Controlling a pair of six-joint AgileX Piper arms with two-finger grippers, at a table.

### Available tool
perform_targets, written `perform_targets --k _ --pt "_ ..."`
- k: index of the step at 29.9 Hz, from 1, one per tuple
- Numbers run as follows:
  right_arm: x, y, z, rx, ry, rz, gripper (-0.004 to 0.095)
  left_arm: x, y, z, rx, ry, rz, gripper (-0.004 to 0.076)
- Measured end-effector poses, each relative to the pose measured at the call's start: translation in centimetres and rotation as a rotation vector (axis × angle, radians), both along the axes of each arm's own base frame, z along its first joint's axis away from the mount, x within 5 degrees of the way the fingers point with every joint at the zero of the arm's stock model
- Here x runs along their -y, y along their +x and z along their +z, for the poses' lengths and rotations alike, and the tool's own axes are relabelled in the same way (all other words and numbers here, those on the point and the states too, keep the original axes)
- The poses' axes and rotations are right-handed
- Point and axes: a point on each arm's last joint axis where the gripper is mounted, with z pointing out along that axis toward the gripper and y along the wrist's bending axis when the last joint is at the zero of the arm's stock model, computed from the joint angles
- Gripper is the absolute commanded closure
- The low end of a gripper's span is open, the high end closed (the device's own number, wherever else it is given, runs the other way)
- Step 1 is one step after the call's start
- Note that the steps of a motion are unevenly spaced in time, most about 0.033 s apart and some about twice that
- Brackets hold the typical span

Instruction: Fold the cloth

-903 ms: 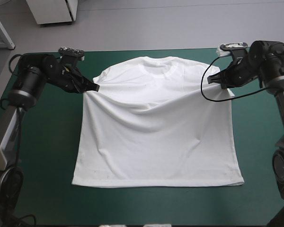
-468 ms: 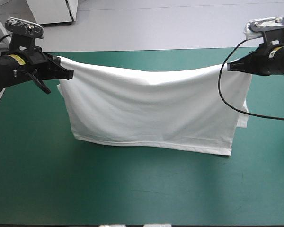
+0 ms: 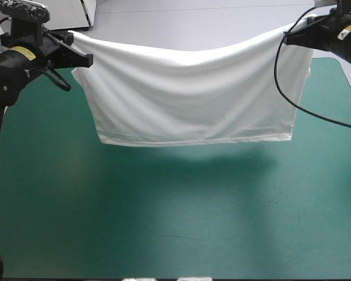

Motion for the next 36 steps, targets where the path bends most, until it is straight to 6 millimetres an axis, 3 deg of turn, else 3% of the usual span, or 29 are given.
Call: perform_targets --k 7,11,16,20,28,32,36 --pt "-0.4 7.8 -1.5 0.028 0.013 0.005 0.0925 0.8 6.3 0.2 0.118 0.012 0.022 0.0733" --pt "0.0 10.6 -2.9 0.031 0.052 0.035 0.0925 1.4 9.8 -0.5 0.133 0.014 0.025 0.0733" --pt "1.4 12.5 -5.3 -0.041 0.061 0.036 0.0925 1.9 13.2 -4.8 -0.047 0.045 0.019 0.0733" --pt "1.8 13.1 -7.4 -0.13 0.05 0.041 0.0925 2.1 13.7 -7.0 -0.201 0.054 0.019 0.0733" --pt "1.8 13.6 -14.1 -0.392 0.037 0.06 0.0925 2.1 12.4 -8.9 -0.456 0.066 -0.004 0.0733" --pt "1.7 12.0 -16.4 -0.489 0.022 0.072 0.0925 2.4 11.7 -9.6 -0.563 0.056 -0.032 0.0733" --pt "1.6 9.1 -16.6 -0.52 0.007 0.075 0.0925 2.7 11.3 -10.8 -0.658 0.041 -0.057 0.0733"
